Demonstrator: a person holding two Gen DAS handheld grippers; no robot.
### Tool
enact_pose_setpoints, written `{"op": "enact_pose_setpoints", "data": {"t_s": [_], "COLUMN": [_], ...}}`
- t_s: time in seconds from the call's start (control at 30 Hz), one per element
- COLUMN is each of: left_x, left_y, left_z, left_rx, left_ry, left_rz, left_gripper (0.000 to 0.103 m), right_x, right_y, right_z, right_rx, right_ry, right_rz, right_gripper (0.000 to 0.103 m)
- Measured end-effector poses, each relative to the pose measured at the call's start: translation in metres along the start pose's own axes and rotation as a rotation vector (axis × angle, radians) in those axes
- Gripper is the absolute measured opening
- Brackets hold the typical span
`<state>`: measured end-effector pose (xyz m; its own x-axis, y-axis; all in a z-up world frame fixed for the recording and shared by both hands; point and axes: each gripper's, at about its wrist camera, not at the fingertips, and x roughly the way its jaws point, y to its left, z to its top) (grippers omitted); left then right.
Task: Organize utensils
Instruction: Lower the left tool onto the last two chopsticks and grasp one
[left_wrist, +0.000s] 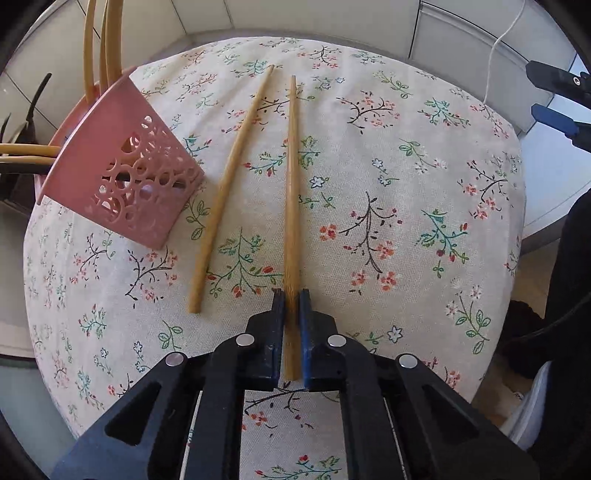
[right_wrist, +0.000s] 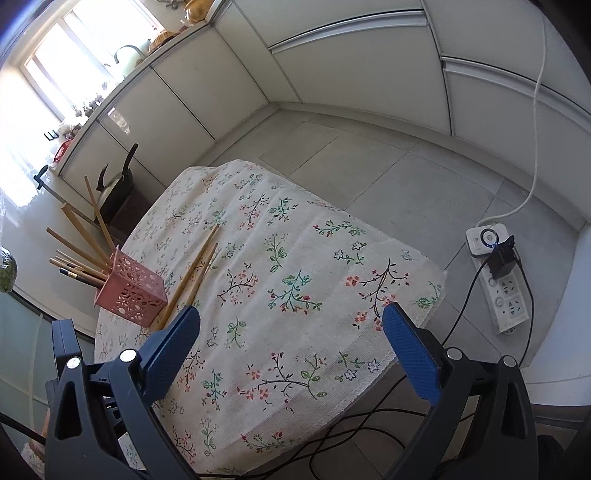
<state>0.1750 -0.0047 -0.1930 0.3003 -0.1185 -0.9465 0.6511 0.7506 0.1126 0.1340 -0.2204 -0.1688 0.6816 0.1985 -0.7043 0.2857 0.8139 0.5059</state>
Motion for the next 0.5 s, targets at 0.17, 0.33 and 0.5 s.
{"op": "enact_pose_setpoints", "data": {"t_s": [0.17,0.33,0.5], "left_x": [-0.009,-0.009,-0.013], "left_y": [-0.029,-0.032,-0.032], "left_z": [0.000,-0.009,0.001], "left_rx": [0.078,0.100,0.080], "left_ry": [-0.014,0.010,0.000], "left_rz": [-0.074,-0.089,-0.037], "left_gripper": [0.007,0.008,0.059], "right_x": [0.001,0.004,-0.003], "right_y": [-0.003,-0.011,-0.017], "right_z": [0.001,0.003,0.005], "right_rx": [0.017,0.078,0.114], "right_ry": [0.014,0.040,0.024], "right_rz": [0.007,0.019,0.041], "right_gripper": [0.096,0.096,0.096]}}
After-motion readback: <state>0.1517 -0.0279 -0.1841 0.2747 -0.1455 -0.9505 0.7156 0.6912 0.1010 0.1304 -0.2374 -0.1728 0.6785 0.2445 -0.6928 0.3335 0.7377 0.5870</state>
